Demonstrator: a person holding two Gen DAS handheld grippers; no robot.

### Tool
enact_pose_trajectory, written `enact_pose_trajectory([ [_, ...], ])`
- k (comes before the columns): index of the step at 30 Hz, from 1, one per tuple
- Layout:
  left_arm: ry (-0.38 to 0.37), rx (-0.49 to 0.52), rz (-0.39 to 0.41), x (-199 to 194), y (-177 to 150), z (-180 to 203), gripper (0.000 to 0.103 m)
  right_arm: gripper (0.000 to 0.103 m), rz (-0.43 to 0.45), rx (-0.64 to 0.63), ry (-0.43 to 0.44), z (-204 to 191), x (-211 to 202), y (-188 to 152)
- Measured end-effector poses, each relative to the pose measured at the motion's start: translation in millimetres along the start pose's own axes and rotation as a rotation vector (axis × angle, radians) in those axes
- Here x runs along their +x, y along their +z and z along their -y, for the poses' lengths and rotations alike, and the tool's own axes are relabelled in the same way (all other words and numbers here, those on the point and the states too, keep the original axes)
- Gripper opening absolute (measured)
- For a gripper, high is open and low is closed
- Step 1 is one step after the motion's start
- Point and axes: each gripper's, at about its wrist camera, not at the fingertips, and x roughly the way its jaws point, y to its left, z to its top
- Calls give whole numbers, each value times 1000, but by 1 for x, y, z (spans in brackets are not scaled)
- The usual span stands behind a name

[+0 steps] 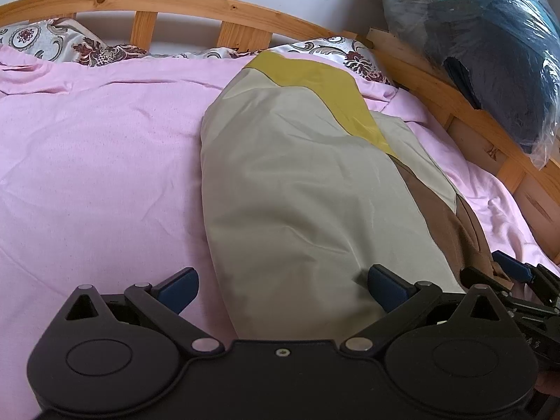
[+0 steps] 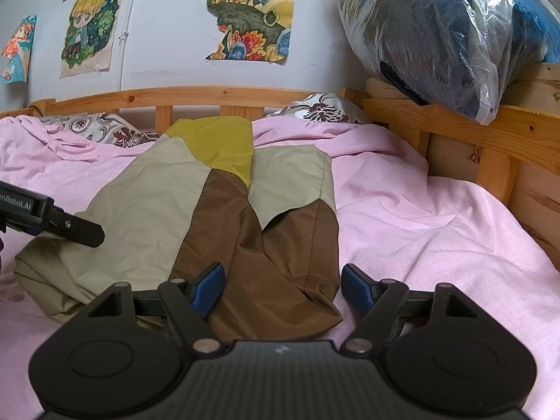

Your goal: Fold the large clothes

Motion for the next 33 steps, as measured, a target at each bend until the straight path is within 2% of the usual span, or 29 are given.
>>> enact_pose_trajectory([
  [6,-33,31,-9,3,3,-1,102,86,24,133,26,25,3,29],
  [8,-55,35,-24,6,7,-3,102,87,18,151,37,34,16,44],
  [11,-89,44,-48,10,11,-7,102,86,-49,165,64,47,55,69],
  [14,-110,39,-66,14,13,-9,102,79,-139,212,80,62,104,89],
  [15,-116,35,-69,15,14,-10,102,68,-163,238,86,66,116,94],
  [16,-120,31,-69,16,14,-10,102,47,-177,256,100,69,126,99],
  [19,-130,23,-73,17,14,-13,102,15,-172,206,112,64,143,113],
  [21,-133,21,-75,18,15,-13,102,7,-154,137,127,56,145,120],
  [24,-135,21,-77,20,17,-11,102,4,-123,28,125,41,146,128],
  [27,-140,16,-80,22,19,-10,102,4,-137,-33,87,33,158,125],
  [30,-149,-1,-96,23,20,-9,102,6,-172,18,81,43,163,113],
  [32,-159,-5,-108,24,20,-11,102,12,-162,73,100,51,158,113],
  [33,-171,-12,-118,25,21,-12,102,18,-155,98,117,56,155,114],
])
